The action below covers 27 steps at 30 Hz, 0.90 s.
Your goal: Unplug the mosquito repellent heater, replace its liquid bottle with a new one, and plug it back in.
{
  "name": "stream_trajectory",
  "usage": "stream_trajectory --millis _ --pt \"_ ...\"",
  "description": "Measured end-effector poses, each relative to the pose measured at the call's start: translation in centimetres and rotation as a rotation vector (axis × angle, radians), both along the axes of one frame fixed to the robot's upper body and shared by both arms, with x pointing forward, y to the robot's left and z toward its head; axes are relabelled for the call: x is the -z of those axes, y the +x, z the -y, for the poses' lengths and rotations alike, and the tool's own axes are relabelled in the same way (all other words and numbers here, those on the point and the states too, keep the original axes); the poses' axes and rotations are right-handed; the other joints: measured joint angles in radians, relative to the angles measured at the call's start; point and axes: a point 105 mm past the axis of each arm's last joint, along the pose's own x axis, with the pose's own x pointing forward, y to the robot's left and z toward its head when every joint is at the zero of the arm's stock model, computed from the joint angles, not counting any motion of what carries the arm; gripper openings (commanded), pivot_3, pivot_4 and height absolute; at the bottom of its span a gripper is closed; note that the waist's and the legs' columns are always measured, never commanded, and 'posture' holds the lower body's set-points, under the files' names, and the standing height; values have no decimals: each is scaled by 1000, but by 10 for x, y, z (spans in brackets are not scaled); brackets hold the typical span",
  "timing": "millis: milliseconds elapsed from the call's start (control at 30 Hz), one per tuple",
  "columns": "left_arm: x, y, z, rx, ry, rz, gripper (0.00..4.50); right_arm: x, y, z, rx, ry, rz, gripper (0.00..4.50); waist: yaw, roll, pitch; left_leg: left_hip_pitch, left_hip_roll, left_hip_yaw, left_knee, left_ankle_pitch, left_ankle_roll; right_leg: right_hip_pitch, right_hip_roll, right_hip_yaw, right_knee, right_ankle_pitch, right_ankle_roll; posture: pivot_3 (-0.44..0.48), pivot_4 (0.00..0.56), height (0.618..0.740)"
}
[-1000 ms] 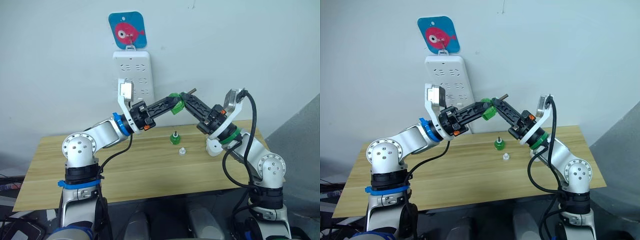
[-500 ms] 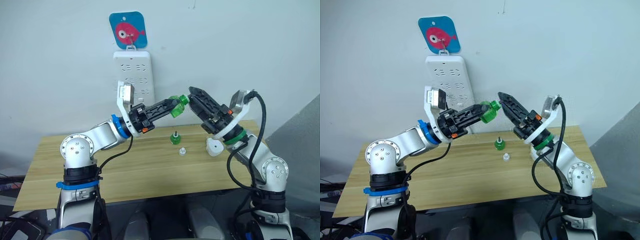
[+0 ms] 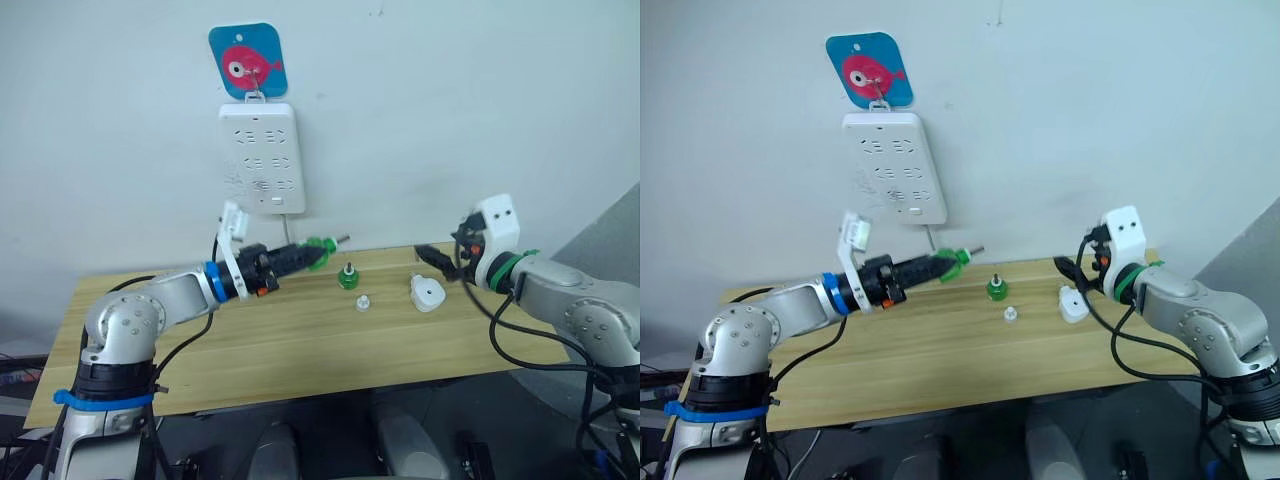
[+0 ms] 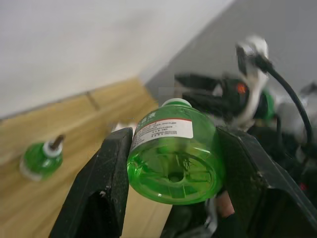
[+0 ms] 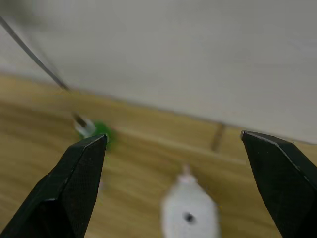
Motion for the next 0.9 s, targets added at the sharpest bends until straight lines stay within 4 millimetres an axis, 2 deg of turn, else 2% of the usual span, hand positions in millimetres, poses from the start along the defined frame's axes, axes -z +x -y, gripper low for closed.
stream_trajectory --millis 67,200,433,600,733,900 --pt "4 -4 4 27 28 25 2321 9 0 1 -6 -79 -75 4500 0 0 1 -2 0 1 0 0 0 -1 -1 0 -2 0 0 -172 190 725" --pt "9 -13 5 64 76 78 2321 12 7 3 -8 -157 -148 4500 2 -1 1 -2 0 1 -1 0 0 0 -1 0 -6 0 0 -155 206 725" --pt "24 -24 7 92 126 86 2321 46 11 11 47 -238 -365 4500 7 -1 2 -2 0 1 -1 0 0 0 -1 0 -6 1 0 -116 205 725" --pt "25 -24 9 100 137 113 2321 62 20 7 56 -260 -423 4500 14 -1 2 -2 0 1 -1 0 0 0 -1 0 -6 1 0 -84 198 725" --pt "26 -28 10 112 140 125 2321 76 25 14 85 -267 -465 4500 26 -1 2 -2 0 1 -1 0 0 0 -1 0 -7 1 0 -62 191 725" --pt "28 -29 8 105 143 143 2321 85 32 15 80 -277 -466 4500 34 -1 2 -2 0 1 -1 0 0 0 -1 0 -6 1 0 -53 189 725"
